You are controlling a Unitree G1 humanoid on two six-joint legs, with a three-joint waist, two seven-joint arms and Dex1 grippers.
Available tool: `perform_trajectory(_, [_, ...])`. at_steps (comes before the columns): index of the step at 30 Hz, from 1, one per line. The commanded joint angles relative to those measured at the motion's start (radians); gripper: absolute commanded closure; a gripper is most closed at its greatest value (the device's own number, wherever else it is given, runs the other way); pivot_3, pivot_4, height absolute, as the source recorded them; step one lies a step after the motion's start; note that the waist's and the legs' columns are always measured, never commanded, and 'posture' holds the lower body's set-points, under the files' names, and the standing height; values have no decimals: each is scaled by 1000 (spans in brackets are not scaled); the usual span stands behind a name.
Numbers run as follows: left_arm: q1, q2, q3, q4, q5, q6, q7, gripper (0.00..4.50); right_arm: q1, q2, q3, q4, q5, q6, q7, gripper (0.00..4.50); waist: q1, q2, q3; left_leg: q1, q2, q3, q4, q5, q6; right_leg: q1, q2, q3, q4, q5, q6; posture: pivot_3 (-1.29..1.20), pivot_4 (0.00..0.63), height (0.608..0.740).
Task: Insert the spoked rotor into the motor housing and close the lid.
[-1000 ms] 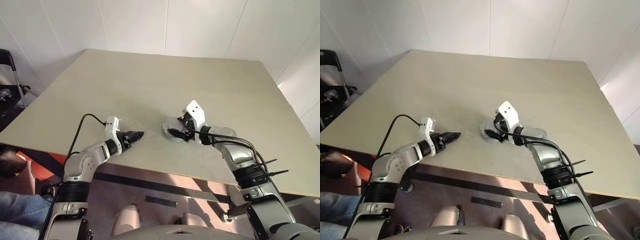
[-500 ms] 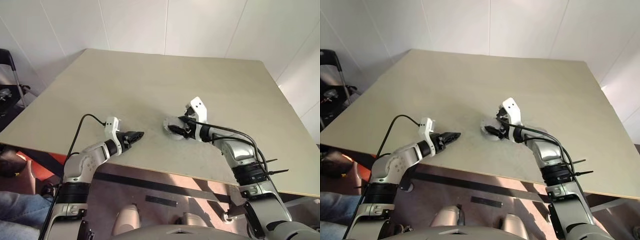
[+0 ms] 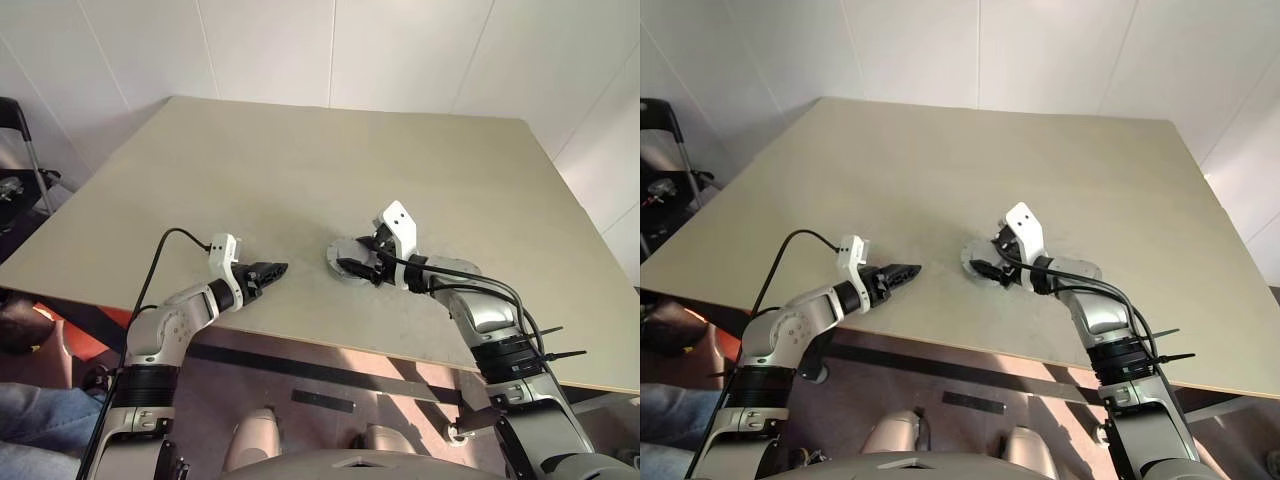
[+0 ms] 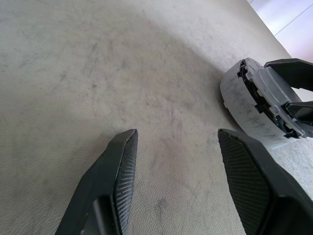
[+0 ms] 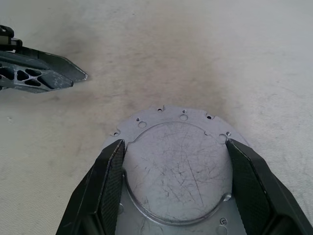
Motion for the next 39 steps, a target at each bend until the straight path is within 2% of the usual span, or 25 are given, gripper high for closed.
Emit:
perform_trajectory(1, [1,2,-11,7,8,4,6,1735,-34,7,-24,-20,8,-14,-18,1329,0,0,0,0,0,0,0,0,0,0,0,0,0,0,0,0,0,740])
perform_trajectory(32, [5,0,-8,7,7,-4,15,1735,-46,-7,28,87,-79,21,-79,1329,-2,0,0,3,1,0,0,0,0,1,0,0,1,1,0,0,0,740])
perform_trajectory(39, [8,1,-8,7,7,-5,13,1735,-30,-13,12,45,-42,-1,-44,1329,-1,0,0,3,0,0,0,0,0,1,0,0,1,1,0,0,0,740])
